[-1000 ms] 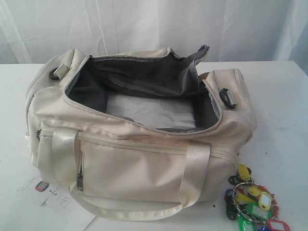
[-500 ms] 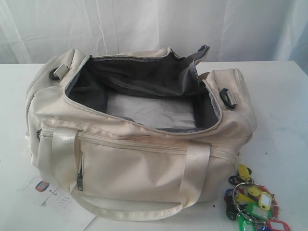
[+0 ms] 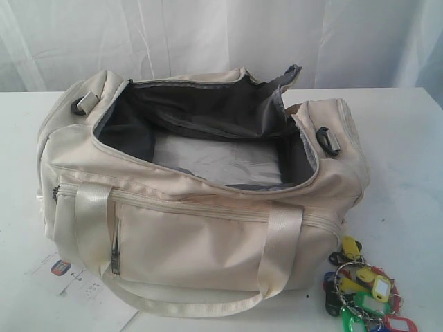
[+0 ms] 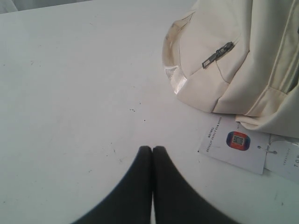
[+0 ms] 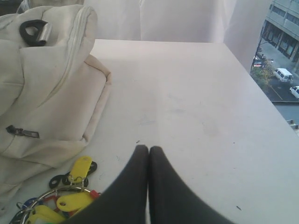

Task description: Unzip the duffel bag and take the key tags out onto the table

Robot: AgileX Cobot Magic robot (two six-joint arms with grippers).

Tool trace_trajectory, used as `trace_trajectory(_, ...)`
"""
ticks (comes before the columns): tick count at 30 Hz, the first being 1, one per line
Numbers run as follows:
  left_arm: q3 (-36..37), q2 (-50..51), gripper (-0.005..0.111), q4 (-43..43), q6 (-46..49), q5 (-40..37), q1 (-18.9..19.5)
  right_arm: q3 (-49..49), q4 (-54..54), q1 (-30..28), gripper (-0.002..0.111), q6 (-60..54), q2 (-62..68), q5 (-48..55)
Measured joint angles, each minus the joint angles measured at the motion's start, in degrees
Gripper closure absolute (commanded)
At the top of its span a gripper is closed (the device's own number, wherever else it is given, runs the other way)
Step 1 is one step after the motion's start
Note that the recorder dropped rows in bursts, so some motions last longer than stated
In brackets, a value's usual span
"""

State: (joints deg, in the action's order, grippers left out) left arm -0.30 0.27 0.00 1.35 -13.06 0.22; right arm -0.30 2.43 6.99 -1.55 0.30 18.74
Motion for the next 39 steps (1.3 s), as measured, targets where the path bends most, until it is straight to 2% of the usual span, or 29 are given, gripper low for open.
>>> trace_trajectory(16,0.0,0.0,0.107,0.0,0.0,0.0,0.0,0.0,-0.1,0.0,0.108,0.0,0.0,0.0)
trace_trajectory(28,0.0,0.0,0.107,0.0,0.0,0.0,0.0,0.0,-0.1,3.4,0.108,0.0,0.0,0.0)
trace_trajectory(39,0.0,0.0,0.107,0.0,0.0,0.0,0.0,0.0,-0.1,3.4,0.108,0.0,0.0,0.0)
